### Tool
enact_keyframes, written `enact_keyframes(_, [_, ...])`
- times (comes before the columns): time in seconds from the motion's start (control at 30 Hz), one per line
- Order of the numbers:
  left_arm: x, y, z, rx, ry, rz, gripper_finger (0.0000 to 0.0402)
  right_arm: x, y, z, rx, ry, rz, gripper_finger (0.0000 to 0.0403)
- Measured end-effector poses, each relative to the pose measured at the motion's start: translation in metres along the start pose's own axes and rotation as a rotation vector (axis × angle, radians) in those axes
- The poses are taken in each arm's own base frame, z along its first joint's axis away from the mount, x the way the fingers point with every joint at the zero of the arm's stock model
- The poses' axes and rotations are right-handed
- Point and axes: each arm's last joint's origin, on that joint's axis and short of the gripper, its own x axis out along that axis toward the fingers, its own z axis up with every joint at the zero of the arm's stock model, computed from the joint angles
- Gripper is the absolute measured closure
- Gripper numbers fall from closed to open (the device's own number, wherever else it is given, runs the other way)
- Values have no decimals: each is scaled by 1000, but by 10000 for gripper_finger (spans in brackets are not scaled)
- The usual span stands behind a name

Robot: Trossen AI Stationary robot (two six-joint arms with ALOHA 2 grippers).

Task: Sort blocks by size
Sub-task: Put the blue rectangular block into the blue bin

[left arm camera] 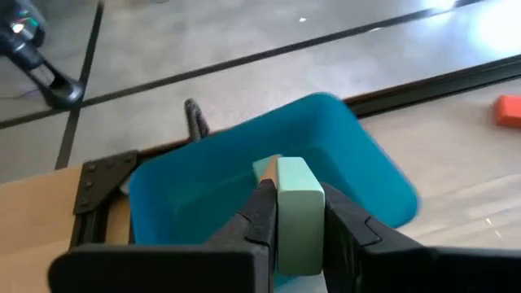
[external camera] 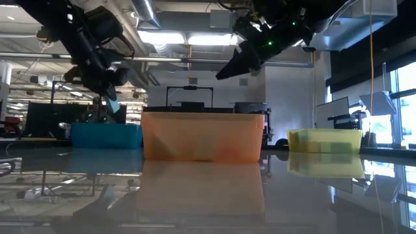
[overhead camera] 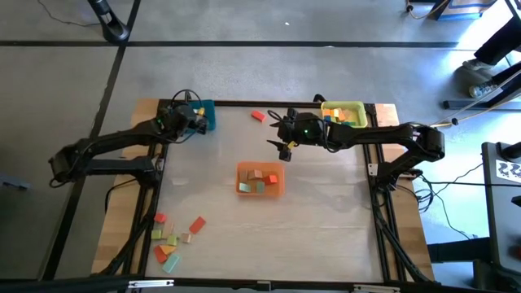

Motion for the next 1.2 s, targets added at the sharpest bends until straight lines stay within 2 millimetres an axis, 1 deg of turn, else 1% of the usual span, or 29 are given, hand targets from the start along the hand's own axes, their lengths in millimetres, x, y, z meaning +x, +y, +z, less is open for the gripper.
enact_keyframes(0.13, [7,0,-3,1,16,24,352,0,1,-2,-1,21,9,134])
enact_keyframes(0.23, [12,-5,-5,28,41,0,357,-1,2,-3,-1,38,15,134])
enact_keyframes(0.3, [15,-11,-5,50,65,-35,359,-2,3,-8,0,96,34,134])
enact_keyframes(0.4, [14,-20,0,104,101,-76,356,-9,4,-12,27,150,78,134])
enact_keyframes(0.5, [6,-26,11,173,100,-91,352,-13,3,-16,40,194,105,134])
enact_keyframes(0.6, [5,-21,15,214,93,-15,355,-13,-1,-19,49,220,107,134])
enact_keyframes(0.73, [13,-15,19,187,96,36,355,-12,-2,-26,58,221,113,134])
enact_keyframes(0.83, [22,-13,16,191,128,64,347,-9,-2,-29,76,146,96,134])
enact_keyframes(1.0, [29,-16,16,178,129,69,344,-6,1,-44,100,112,80,134])
enact_keyframes(1.13, [35,-17,16,179,131,78,343,-5,-3,-50,109,74,53,134])
enact_keyframes(1.2, [38,-17,15,174,134,85,343,-5,-8,-51,116,63,30,134])
